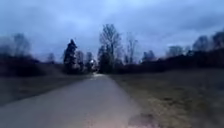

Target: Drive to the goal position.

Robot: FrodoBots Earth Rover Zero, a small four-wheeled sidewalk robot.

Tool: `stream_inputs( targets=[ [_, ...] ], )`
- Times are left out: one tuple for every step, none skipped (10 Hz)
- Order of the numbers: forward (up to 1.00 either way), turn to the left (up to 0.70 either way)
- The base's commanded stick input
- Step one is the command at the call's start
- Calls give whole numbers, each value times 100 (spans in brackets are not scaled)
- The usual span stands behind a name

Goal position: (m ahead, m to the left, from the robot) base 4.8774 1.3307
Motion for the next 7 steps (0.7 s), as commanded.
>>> stream_inputs(
  targets=[
    [100,0],
    [100,0],
    [100,0],
    [100,0],
    [100,0],
    [100,0],
    [100,0]
  ],
)
